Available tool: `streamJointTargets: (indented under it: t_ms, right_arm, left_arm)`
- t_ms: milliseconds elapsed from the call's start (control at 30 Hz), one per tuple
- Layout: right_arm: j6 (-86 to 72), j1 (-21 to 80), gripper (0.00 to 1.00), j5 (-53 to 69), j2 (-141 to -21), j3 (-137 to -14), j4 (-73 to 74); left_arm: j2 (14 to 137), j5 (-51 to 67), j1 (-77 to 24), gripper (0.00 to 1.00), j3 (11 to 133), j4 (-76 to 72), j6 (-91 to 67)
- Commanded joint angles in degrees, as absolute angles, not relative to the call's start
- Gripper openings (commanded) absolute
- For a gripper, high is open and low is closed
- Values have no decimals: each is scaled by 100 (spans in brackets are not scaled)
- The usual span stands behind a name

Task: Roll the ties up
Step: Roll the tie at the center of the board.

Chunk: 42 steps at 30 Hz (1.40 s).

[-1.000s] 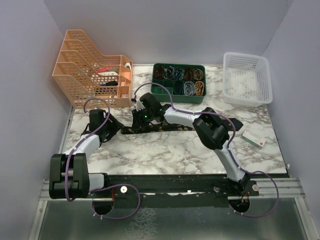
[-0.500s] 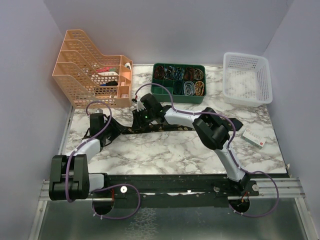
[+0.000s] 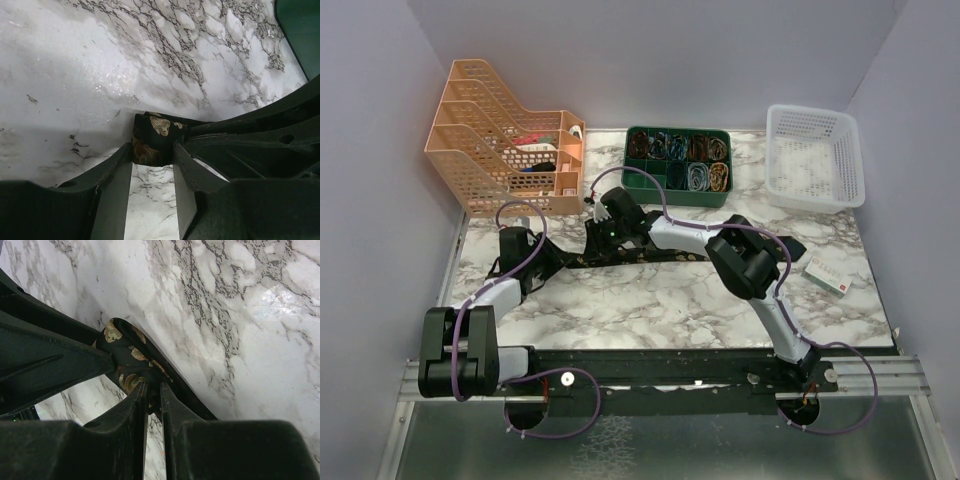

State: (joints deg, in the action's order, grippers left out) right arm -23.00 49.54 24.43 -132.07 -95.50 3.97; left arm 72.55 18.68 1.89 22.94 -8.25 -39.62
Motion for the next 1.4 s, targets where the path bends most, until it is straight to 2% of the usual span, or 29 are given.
streamJointTargets:
  t_ms: [0, 167, 500, 733, 867, 1200, 1367]
  right_arm:
    - [-2315, 4990, 21, 2185, -13174, -9378, 548]
    - [-2344, 4992, 21, 2192, -13168, -9385, 535]
    - [-2459, 4992, 24, 2322, -13036, -9346, 350]
    - [-2361, 4927, 37, 2164, -12114, -8254, -1240]
    - [-2422, 4848, 43, 1631, -11755, -7981, -1237]
    - [-2534, 4810, 35, 1657, -11752, -7759, -843]
    - [-2260, 4814, 39, 1979, -11819, -7666, -1140]
  left_arm:
    - [7236, 2147, 220, 35, 2223, -1133, -3779]
    - [7233, 2127, 220, 21, 2197, -1185, -3645]
    - [6868, 1762, 157, 1, 2139, -1067, -3368]
    - [6445, 783, -316, 0, 2274, -595, -3193]
    - [6426, 162, -730, 0, 2453, -296, -3120]
    - [6244, -948, -1378, 0, 2684, -12, -3511]
    - [6097, -1195, -1476, 0, 2735, 183, -3497]
